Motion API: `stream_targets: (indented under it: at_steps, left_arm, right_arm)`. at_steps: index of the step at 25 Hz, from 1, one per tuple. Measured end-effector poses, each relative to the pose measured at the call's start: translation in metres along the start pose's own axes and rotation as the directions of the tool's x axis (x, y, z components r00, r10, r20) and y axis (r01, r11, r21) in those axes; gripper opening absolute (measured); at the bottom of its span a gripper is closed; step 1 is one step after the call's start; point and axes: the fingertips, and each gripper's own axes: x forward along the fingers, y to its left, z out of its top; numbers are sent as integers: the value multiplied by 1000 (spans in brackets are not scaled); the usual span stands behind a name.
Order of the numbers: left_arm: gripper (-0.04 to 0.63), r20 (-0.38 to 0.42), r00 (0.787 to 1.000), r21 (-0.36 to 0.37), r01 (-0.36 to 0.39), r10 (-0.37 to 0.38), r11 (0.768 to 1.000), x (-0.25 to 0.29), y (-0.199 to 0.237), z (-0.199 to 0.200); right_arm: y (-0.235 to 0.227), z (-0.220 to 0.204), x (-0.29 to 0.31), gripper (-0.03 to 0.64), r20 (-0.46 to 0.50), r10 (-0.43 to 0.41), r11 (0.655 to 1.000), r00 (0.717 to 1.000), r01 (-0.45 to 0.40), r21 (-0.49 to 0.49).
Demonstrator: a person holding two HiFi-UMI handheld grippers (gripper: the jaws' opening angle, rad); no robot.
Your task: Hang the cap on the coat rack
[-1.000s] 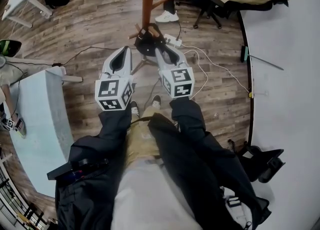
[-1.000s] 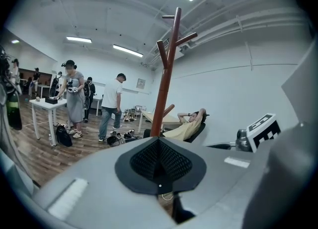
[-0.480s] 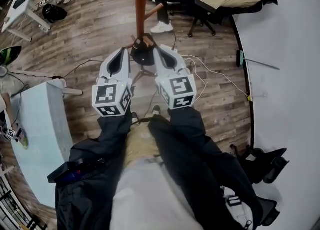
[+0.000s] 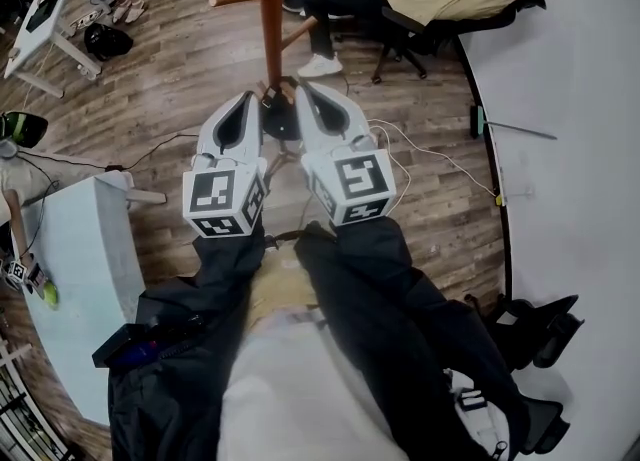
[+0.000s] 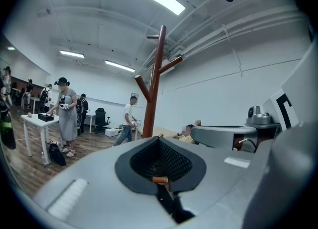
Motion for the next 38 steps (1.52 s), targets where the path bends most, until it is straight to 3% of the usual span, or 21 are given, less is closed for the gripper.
stream_targets:
  at_steps: [8, 38]
  left_arm:
    - [-2, 8, 999, 11, 47, -47, 999, 8, -15, 13]
    - [-2, -3, 999, 14, 38, -38, 999, 9, -16, 11]
  right_arm:
    - [-6, 14, -2, 0, 39, -14, 1000, 999, 14, 4]
    - [5, 12, 2, -3, 47, -13, 999, 999, 14, -42]
